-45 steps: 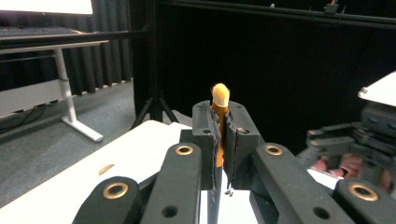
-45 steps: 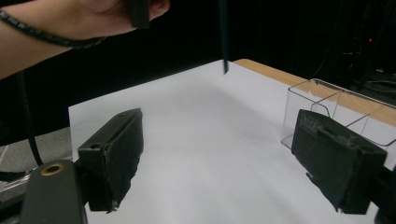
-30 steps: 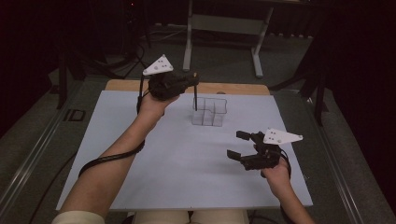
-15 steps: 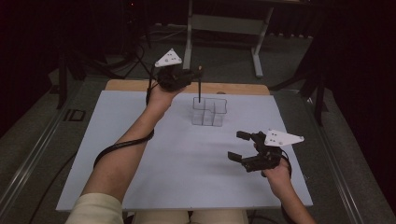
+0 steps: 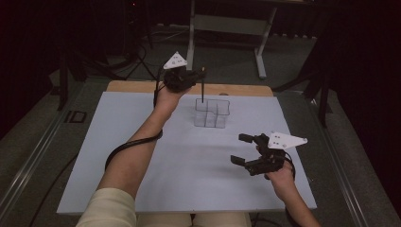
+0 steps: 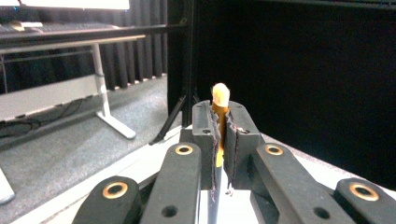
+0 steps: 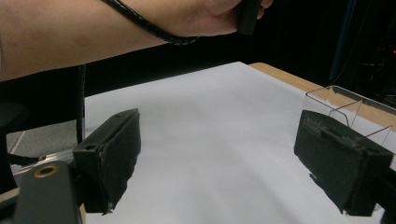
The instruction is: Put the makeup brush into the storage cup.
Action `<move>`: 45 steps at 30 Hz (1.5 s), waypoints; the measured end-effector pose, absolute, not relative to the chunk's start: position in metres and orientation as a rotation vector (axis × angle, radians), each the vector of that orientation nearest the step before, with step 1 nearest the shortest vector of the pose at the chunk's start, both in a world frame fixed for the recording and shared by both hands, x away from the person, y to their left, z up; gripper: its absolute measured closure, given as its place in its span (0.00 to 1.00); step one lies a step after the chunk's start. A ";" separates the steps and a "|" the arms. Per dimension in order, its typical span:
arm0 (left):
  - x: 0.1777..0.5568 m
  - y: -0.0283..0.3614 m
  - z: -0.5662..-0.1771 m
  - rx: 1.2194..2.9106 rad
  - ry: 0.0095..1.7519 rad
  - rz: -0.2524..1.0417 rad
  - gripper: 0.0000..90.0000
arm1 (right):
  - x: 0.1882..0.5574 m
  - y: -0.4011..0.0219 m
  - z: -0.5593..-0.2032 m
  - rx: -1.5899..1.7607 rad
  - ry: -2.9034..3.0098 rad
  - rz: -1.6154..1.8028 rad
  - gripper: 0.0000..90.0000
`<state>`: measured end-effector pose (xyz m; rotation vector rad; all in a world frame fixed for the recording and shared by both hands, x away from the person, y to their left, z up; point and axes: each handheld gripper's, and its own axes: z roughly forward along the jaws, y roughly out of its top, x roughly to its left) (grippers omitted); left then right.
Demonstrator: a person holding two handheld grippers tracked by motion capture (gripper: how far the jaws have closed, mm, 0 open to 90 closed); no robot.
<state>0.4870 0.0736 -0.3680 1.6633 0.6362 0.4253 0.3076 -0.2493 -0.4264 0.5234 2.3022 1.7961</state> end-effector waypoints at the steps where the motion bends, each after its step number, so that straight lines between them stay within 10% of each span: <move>1: 0.488 0.073 -0.370 1.662 0.641 0.418 0.95 | 0.308 -0.249 -0.426 0.523 2.302 1.797 0.16; 13: 0.496 0.071 -0.385 1.678 0.673 0.420 0.93 | 0.308 -0.249 -0.427 0.523 2.311 1.792 0.16; 18: 0.495 0.070 -0.380 1.712 0.862 0.418 0.26 | 0.308 -0.249 -0.427 0.517 2.311 1.788 0.17; 26: 0.488 0.073 -0.376 1.712 0.798 0.352 0.04 | 0.309 -0.250 -0.428 0.529 2.308 1.793 0.17; 45: 0.458 0.089 -0.365 1.694 0.742 0.327 0.02 | 0.310 -0.249 -0.429 0.539 2.304 1.798 0.17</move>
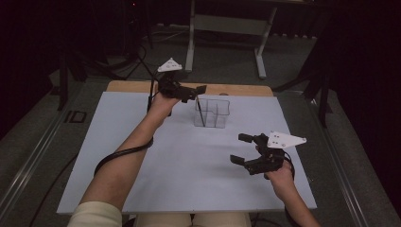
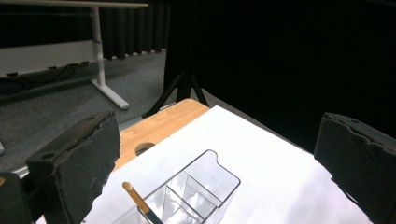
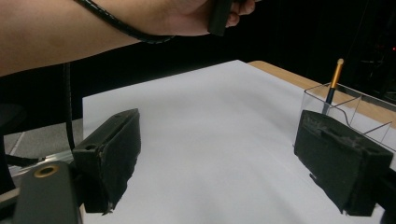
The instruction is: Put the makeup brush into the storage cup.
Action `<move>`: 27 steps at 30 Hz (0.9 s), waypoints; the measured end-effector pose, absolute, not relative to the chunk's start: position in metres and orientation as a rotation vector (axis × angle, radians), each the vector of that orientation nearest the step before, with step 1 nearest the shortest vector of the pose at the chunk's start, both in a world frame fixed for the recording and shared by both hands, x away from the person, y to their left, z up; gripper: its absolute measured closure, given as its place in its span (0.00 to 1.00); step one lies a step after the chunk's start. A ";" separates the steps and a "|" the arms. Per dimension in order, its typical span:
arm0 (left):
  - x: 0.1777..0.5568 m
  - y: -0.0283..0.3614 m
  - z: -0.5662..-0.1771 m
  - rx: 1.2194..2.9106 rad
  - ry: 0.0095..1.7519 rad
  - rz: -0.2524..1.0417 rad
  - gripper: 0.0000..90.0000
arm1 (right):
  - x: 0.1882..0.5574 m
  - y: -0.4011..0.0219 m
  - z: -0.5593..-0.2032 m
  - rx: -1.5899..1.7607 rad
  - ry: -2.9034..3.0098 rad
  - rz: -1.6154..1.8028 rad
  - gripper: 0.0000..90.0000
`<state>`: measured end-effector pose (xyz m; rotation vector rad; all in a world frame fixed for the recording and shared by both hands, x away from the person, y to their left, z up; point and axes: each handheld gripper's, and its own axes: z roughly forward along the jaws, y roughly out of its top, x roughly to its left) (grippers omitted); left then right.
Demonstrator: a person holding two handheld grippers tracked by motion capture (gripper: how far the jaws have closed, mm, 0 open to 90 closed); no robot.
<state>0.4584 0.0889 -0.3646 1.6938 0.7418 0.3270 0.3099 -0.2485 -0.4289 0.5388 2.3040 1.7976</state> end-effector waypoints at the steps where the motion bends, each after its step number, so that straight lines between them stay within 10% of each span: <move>1: 0.456 0.091 -0.363 1.689 0.735 0.325 0.02 | 0.310 -0.248 -0.429 0.537 2.305 1.793 0.17; 27: 0.385 0.120 -0.365 1.646 0.636 0.291 0.02 | 0.313 -0.249 -0.431 0.556 2.305 1.803 0.17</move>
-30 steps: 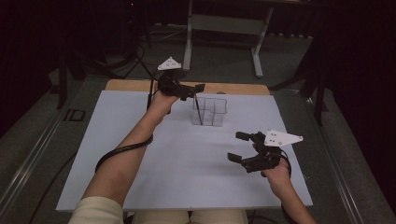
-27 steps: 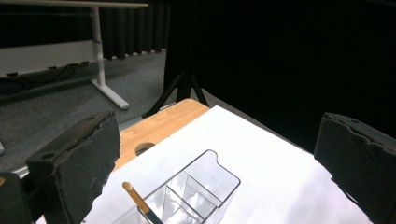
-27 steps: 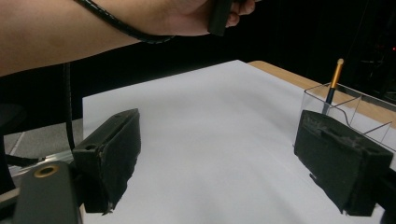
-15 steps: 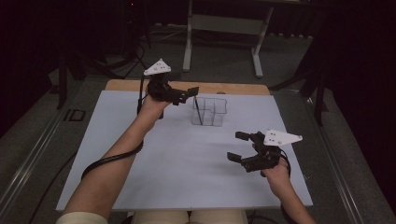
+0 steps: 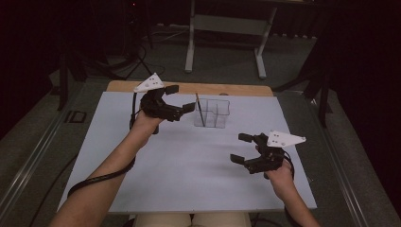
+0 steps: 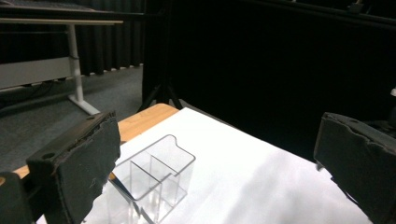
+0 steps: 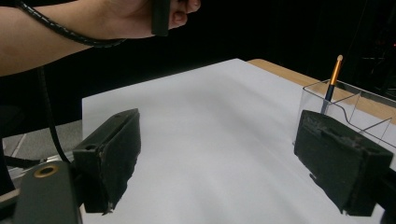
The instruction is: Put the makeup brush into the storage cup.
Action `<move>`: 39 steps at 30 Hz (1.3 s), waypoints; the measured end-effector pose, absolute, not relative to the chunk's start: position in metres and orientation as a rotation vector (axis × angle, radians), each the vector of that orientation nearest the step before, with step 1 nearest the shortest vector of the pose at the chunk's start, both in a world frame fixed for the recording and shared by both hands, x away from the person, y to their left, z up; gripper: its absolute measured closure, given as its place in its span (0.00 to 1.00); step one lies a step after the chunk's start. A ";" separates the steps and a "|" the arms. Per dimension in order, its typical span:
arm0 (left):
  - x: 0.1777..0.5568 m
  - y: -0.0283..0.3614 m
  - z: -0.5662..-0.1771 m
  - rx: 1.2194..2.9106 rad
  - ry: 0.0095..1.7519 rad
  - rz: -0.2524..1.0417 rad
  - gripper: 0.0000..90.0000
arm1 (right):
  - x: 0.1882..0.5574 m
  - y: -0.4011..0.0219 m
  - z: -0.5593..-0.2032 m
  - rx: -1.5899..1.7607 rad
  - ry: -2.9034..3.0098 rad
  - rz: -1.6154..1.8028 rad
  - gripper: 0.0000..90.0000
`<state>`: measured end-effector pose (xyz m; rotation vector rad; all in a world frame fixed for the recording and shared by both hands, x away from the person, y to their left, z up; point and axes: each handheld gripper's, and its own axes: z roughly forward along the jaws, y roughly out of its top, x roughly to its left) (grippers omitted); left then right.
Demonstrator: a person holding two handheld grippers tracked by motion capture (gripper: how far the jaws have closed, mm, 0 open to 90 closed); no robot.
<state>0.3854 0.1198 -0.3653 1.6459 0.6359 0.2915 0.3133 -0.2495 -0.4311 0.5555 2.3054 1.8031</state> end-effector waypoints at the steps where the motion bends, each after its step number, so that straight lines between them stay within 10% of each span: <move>1: 0.383 0.120 -0.366 1.651 0.629 0.288 0.02 | 0.313 -0.250 -0.431 0.558 2.305 1.806 0.17; 39: 0.316 0.139 -0.402 1.706 0.574 0.249 0.02 | 0.313 -0.247 -0.430 0.541 2.317 1.799 0.17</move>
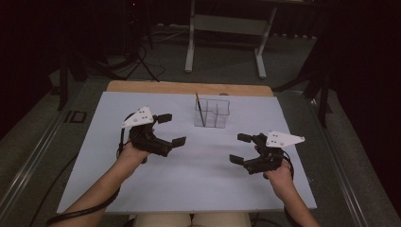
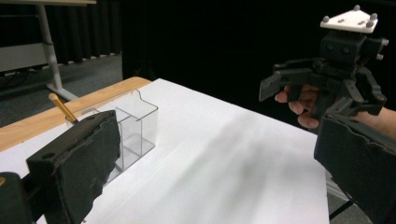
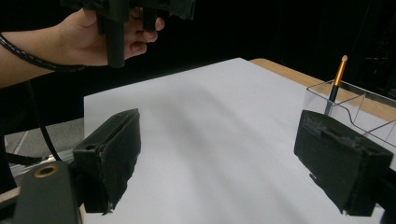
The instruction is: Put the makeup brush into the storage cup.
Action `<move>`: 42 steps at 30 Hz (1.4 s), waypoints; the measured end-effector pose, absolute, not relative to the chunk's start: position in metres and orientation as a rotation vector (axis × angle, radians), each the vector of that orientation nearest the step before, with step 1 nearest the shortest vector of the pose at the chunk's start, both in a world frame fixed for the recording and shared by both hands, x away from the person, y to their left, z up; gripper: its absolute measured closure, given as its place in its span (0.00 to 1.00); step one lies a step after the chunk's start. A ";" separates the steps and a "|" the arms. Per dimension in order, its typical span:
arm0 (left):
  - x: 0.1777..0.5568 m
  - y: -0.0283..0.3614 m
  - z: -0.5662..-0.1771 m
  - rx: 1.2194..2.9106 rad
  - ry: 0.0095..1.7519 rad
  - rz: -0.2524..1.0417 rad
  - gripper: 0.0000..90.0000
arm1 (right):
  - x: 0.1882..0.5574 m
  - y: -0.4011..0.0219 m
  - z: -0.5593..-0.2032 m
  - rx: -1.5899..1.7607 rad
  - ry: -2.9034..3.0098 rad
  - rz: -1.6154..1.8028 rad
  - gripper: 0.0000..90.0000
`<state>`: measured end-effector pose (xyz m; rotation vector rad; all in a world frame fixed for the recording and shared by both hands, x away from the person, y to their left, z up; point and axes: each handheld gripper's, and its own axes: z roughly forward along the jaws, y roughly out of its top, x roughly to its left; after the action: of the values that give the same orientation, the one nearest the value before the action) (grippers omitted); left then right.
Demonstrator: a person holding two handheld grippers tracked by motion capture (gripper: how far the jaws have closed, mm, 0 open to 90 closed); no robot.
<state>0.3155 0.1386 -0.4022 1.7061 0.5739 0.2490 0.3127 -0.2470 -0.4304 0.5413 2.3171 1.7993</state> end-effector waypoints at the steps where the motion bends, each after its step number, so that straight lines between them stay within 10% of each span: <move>1: 0.314 0.140 -0.403 1.697 0.577 0.243 0.02 | 0.313 -0.247 -0.430 0.542 2.316 1.801 0.17; 42: 0.269 0.150 -0.457 1.738 0.565 0.224 0.02 | 0.312 -0.241 -0.437 0.522 2.347 1.767 0.17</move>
<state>0.2686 0.1497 -0.4575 1.7378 0.5650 0.2238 0.3120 -0.2410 -0.4374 0.5220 2.3475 1.7674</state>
